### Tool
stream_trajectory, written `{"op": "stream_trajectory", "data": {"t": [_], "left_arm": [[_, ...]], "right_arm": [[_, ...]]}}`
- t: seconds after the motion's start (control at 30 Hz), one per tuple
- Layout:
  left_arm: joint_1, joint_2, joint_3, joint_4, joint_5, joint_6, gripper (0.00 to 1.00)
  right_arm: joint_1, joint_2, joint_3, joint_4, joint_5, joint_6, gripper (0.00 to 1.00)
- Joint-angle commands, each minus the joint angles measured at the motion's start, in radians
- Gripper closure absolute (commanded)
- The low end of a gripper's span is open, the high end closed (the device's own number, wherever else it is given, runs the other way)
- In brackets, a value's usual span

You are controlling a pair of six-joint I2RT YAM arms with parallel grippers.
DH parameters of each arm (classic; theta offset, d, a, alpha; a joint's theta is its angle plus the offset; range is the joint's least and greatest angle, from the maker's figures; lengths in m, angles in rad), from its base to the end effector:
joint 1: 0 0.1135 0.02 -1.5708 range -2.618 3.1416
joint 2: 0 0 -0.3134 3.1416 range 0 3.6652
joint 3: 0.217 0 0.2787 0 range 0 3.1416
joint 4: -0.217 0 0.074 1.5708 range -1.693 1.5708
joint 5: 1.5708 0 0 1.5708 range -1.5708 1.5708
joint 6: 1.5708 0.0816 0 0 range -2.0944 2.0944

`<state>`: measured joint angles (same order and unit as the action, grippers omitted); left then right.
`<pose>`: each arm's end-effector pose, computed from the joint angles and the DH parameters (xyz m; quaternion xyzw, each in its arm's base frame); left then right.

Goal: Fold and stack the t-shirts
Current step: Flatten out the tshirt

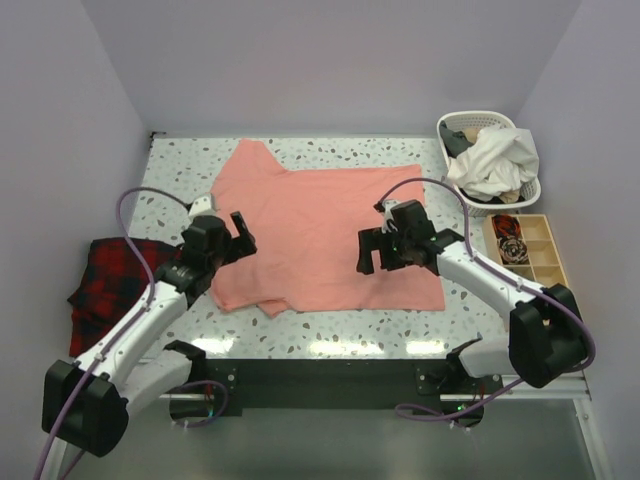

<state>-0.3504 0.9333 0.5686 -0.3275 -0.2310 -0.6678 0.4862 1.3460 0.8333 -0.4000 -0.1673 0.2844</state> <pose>0.2199 -0.0605 0.2264 -0.1905 0.8800 -0.1148 0.4197 0.2688 0.1574 0.2156 -0.1218 0.9355 0.1943 0.2687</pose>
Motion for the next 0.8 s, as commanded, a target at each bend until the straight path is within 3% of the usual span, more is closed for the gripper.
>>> {"op": "stream_trajectory", "data": {"t": [0.0, 0.13, 0.3, 0.77], "left_arm": [[-0.002, 0.061, 0.186, 0.203, -0.123, 0.189, 0.0], [0.001, 0.159, 0.33, 0.263, -0.064, 0.279, 0.0], [0.001, 0.141, 0.323, 0.358, 0.007, 0.321, 0.0], [0.001, 0.102, 0.304, 0.349, -0.018, 0.366, 0.0]], "right_arm": [[0.005, 0.004, 0.064, 0.004, 0.018, -0.03, 0.01], [0.005, -0.007, 0.078, -0.022, 0.032, -0.048, 0.01], [0.005, -0.028, 0.078, -0.037, 0.051, -0.056, 0.01], [0.005, -0.018, 0.072, -0.019, 0.037, -0.04, 0.01]]}}
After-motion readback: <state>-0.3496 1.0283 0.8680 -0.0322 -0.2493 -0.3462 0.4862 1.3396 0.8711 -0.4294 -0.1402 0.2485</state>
